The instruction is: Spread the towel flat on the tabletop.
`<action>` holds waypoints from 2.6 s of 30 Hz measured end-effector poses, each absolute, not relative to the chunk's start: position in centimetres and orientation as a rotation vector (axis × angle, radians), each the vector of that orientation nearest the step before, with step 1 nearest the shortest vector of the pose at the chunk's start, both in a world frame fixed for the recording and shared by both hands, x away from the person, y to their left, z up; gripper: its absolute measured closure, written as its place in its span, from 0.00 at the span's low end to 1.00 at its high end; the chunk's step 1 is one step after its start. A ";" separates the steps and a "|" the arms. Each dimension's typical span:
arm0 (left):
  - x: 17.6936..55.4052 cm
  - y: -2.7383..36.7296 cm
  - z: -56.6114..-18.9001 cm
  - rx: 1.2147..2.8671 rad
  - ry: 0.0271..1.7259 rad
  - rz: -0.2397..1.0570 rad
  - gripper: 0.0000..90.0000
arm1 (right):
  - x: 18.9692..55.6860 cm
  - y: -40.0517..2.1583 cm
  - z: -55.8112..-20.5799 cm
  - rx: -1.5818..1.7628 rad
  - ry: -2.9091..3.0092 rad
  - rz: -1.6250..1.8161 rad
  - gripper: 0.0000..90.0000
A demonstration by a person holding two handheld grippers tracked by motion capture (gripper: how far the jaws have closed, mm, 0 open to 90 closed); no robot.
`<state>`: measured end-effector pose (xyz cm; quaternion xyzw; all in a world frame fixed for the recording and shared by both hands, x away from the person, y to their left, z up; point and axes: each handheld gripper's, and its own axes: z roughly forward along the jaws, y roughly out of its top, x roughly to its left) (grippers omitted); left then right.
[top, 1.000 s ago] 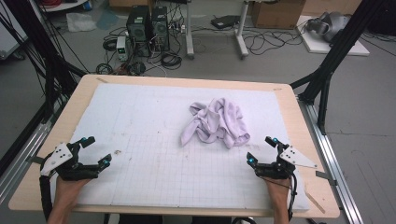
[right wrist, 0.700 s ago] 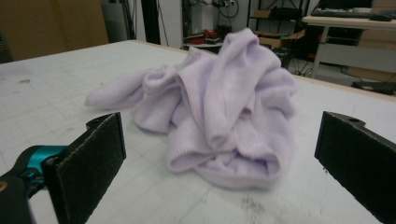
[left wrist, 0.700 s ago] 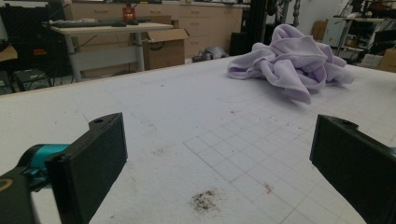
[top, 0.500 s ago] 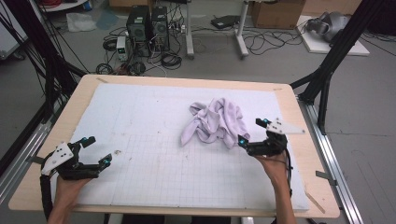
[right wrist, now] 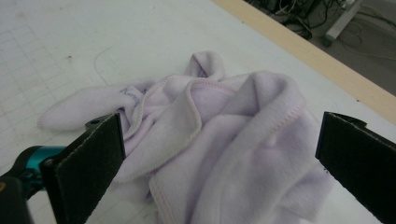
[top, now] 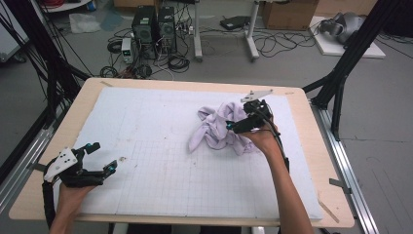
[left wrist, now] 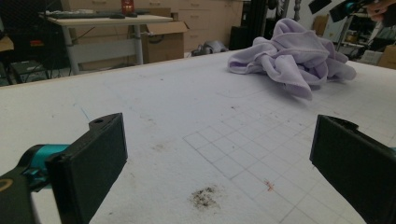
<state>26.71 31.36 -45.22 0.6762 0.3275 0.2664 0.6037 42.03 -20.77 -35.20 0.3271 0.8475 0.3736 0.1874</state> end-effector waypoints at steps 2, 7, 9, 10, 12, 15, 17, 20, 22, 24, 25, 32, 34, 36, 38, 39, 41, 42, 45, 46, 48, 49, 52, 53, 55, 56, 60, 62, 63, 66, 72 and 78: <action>26.7 31.4 -45.2 1.568 0.756 0.620 0.05 | 42.7 -19.9 -35.5 0.945 2.401 1.000 0.01; 26.7 31.3 -45.2 1.569 0.754 0.617 0.05 | 44.0 -18.7 -36.4 1.006 2.436 0.846 0.01; 26.7 31.4 -45.2 1.570 0.753 0.620 0.05 | 44.2 -18.5 -36.8 1.026 2.448 0.782 0.01; 26.7 31.3 -45.2 1.568 0.753 0.617 0.05 | 44.4 -18.4 -37.1 1.037 2.450 0.748 0.01; 26.7 31.3 -45.2 1.570 0.752 0.617 0.05 | 44.5 -18.4 -37.4 1.038 2.456 0.719 0.01; 26.7 31.3 -45.2 1.570 0.751 0.615 0.05 | 44.9 -18.2 -38.2 1.070 2.494 0.683 0.01; 26.7 31.3 -45.2 1.571 0.751 0.616 0.05 | 45.2 -18.0 -38.7 1.083 2.524 0.649 0.01; 26.7 31.3 -45.2 1.572 0.750 0.616 0.05 | 45.6 -17.9 -39.6 1.134 2.551 0.604 0.01; 26.7 31.3 -45.2 1.572 0.750 0.616 0.05 | 45.9 -17.9 -40.1 1.146 2.554 0.589 0.01; 26.7 31.3 -45.2 1.573 0.749 0.617 0.05 | 46.4 -17.9 -40.7 1.156 2.575 0.605 0.06; 26.7 31.3 -45.2 1.575 0.748 0.618 0.05 | 46.6 -18.0 -41.0 1.180 2.586 0.628 0.12; 26.7 31.3 -45.2 1.575 0.752 0.619 0.05 | 46.4 -18.8 -39.7 1.231 2.605 0.652 0.69; 26.8 31.3 -45.2 1.572 0.758 0.616 0.05 | 46.2 -18.6 -39.3 1.202 2.609 0.665 0.71; 26.8 31.3 -45.2 1.575 0.759 0.614 0.05 | 45.9 -18.7 -38.8 1.228 2.629 0.771 0.71; 26.8 31.3 -45.2 1.579 0.762 0.610 0.05 | 45.5 -18.7 -38.2 1.211 2.650 0.866 0.71; 26.9 31.3 -45.2 1.579 0.764 0.608 0.05 | 45.2 -18.5 -37.7 1.187 2.656 0.886 0.71; 26.9 31.3 -45.1 1.582 0.767 0.601 0.05 | 44.7 -17.9 -37.0 1.157 2.691 0.948 0.71; 26.9 31.3 -45.1 1.581 0.770 0.600 0.05 | 44.4 -17.5 -36.6 1.122 2.704 0.984 0.71; 26.9 31.3 -45.1 1.581 0.772 0.600 0.05 | 43.5 -16.1 -35.3 1.030 2.743 1.066 0.71; 27.0 31.3 -45.1 1.582 0.773 0.599 0.05 | 43.2 -15.6 -34.9 1.001 2.756 1.091 0.71; 27.0 31.3 -45.1 1.581 0.776 0.595 0.05 | 42.6 -14.4 -34.1 0.943 2.777 1.147 0.71; 27.0 31.3 -45.1 1.580 0.776 0.597 0.05 | 42.4 -14.0 -33.8 0.925 2.787 1.173 0.71; 27.0 31.4 -45.1 1.579 0.779 0.594 0.05 | 41.4 -11.9 -32.5 0.827 2.812 1.259 0.71; 27.0 31.4 -45.1 1.581 0.779 0.593 0.05 | 41.1 -11.2 -32.1 0.799 2.823 1.288 0.71; 27.1 31.3 -45.1 1.580 0.781 0.594 0.05 | 40.6 -10.0 -31.7 0.756 2.849 1.311 0.71; 27.1 31.3 -45.1 1.580 0.781 0.594 0.05 | 40.4 -9.5 -31.7 0.715 2.854 1.285 0.71; 27.0 31.3 -45.1 1.581 0.781 0.593 0.05 | 40.3 -8.3 -32.4 0.670 2.882 1.100 0.71; 27.1 31.4 -45.1 1.583 0.785 0.588 0.05 | 40.5 -8.2 -33.2 0.651 2.913 1.034 0.69; 27.1 31.4 -45.1 1.583 0.785 0.588 0.05 | 40.6 -8.1 -33.6 0.634 2.923 1.016 0.68; 27.1 31.3 -45.1 1.589 0.784 0.588 0.05 | 40.8 -8.1 -34.2 0.618 2.967 0.946 0.64; 27.5 31.0 -44.8 1.630 0.785 0.579 0.05 | 40.8 -9.4 -35.5 0.595 2.933 0.961 0.31; 28.2 29.9 -42.5 1.700 0.726 0.586 0.05 | 40.1 -11.4 -34.3 0.618 2.786 1.089 0.01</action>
